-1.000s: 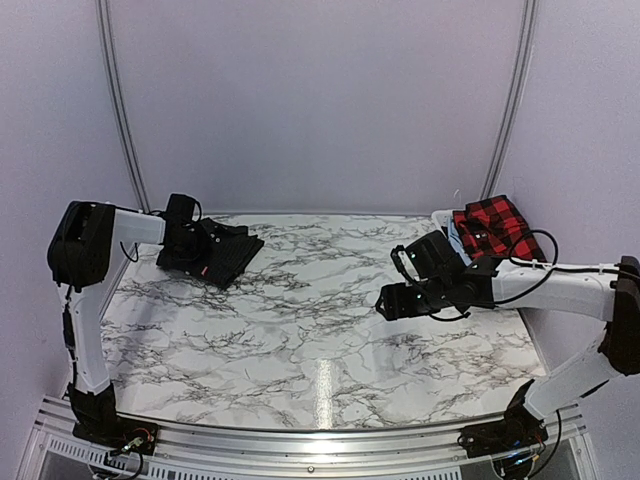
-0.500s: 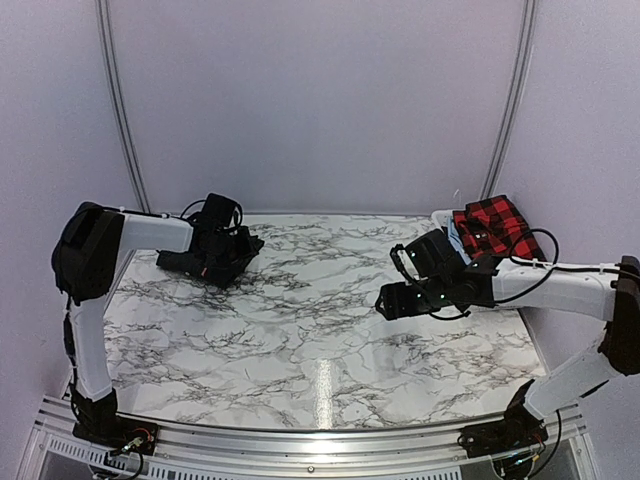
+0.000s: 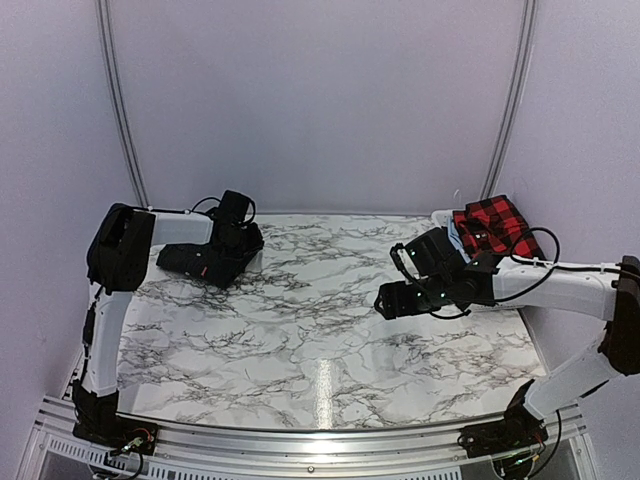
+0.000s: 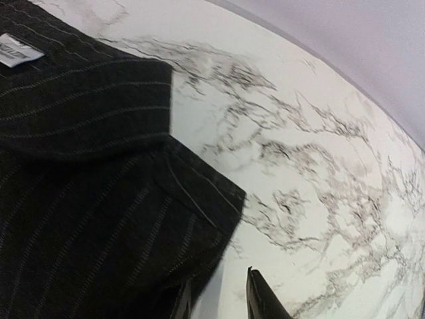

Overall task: Fold and stack the long sleeve shirts
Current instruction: Move the square-folded shirt to the corner of the board.

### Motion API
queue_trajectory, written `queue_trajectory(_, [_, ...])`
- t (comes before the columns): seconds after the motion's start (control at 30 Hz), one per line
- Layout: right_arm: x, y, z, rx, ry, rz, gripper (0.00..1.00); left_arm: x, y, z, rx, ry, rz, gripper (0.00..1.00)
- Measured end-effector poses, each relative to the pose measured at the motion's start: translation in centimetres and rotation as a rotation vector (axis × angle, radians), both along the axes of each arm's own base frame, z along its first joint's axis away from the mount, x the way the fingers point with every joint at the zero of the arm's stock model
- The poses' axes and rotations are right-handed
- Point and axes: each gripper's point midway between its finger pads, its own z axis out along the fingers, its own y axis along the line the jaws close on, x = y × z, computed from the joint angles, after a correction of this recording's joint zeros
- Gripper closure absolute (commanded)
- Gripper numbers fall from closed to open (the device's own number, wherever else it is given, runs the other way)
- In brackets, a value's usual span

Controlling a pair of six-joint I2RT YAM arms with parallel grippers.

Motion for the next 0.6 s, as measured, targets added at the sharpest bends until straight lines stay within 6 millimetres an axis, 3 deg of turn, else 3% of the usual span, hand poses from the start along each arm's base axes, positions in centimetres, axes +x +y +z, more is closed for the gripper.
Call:
queue_trajectory(0.17, [-0.1, -0.1, 0.0, -0.007, 0.003, -0.001, 0.17, 1.7, 3.2, -1.2, 0.009, 0.013, 0.100, 0.70])
queue_trajectory(0.47, [0.3, 0.2, 0.3, -0.016, 0.002, 0.007, 0.16, 5.8, 9.5, -0.9, 0.011, -0.013, 0.219, 0.70])
queue_trajectory(0.6, [0.5, 0.3, 0.6, -0.015, -0.002, 0.009, 0.16, 6.7, 10.8, -0.9, 0.008, -0.014, 0.225, 0.68])
